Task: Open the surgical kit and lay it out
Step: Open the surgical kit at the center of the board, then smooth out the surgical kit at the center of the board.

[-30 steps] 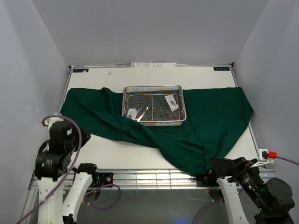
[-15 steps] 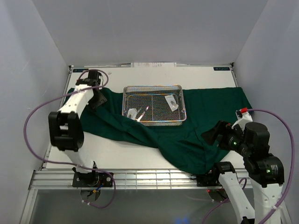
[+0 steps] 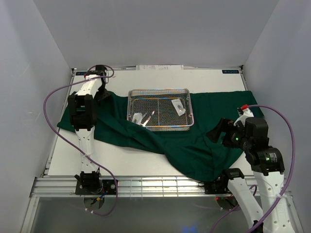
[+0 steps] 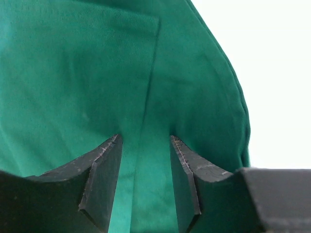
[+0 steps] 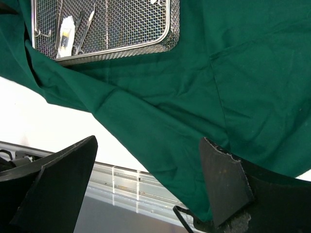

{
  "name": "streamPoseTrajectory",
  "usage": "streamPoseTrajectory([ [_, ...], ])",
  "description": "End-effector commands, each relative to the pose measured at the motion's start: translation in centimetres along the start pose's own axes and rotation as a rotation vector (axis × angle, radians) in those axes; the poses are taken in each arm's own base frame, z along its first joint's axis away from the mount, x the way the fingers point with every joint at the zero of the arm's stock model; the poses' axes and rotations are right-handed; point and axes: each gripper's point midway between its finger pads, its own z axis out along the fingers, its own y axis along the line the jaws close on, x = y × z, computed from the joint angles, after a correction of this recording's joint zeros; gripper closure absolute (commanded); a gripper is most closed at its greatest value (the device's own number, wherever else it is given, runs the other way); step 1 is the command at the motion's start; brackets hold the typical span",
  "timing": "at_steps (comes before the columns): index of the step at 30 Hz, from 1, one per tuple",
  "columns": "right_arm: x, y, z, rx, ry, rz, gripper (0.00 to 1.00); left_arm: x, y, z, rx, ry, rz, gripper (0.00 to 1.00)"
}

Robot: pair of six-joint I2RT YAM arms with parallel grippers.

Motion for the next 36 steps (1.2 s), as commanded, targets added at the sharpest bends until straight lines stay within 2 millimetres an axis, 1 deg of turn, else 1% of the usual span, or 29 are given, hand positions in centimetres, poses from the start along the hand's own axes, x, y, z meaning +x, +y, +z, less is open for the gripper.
streamPoseTrajectory([
  [1,-1.3,0.1,0.7,-0.009,-0.048,-0.019,0.10,-1.7,0.5,-0.7,-0.011,-0.032,0.001,0.46],
  [5,-1.4,-0.1,1.0,0.005,-0.043,-0.011,0.10,-0.6,1.5,-0.4,-0.049,-0.015,-0.001,0.47],
  [6,-1.5,-0.2,1.0,0.009,-0.046,-0.011,0.10,-0.7,1.7,-1.0,-0.041,-0.021,-0.008,0.47],
  [7,-1.5,-0.2,1.1,0.011,-0.045,-0.009,0.10,0.0,2.1,-0.6,-0.052,-0.010,0.000,0.47],
  [11,-1.1,-0.4,1.2,0.016,-0.045,-0.002,0.10,0.6,3.1,-1.0,-0.070,-0.013,0.011,0.48],
  [12,-1.1,-0.4,1.1,0.013,-0.048,-0.002,0.10,0.5,3.3,-1.2,-0.072,-0.020,0.013,0.49],
  [13,-1.0,-0.4,1.1,0.013,-0.048,0.003,0.10,-0.2,4.3,-1.0,-0.080,-0.023,-0.004,0.50],
  [14,-0.9,-0.5,1.2,0.015,-0.047,0.006,0.10,-0.3,4.9,-0.9,-0.088,-0.020,-0.010,0.50],
  [22,-0.5,-0.6,1.0,0.016,-0.051,0.019,0.10,-0.7,5.9,-0.9,-0.095,-0.022,-0.024,0.57],
  [24,-0.4,-0.6,1.1,0.014,-0.052,0.020,0.10,-1.1,5.9,-1.2,-0.089,-0.036,-0.025,0.55],
  [27,-0.3,-0.6,1.1,0.010,-0.049,0.025,0.10,-1.8,5.8,-1.4,-0.074,-0.053,-0.027,0.48],
  [30,-0.2,-0.6,1.1,0.011,-0.048,0.027,0.10,-2.2,6.2,-1.1,-0.066,-0.045,-0.052,0.46],
  [33,-0.1,-0.7,1.2,0.012,-0.045,0.028,0.10,-2.5,7.2,-0.6,-0.075,-0.034,-0.076,0.46],
  [36,0.0,-0.8,1.3,0.012,-0.040,0.029,0.10,-3.1,7.3,-0.7,-0.073,-0.052,-0.084,0.47],
])
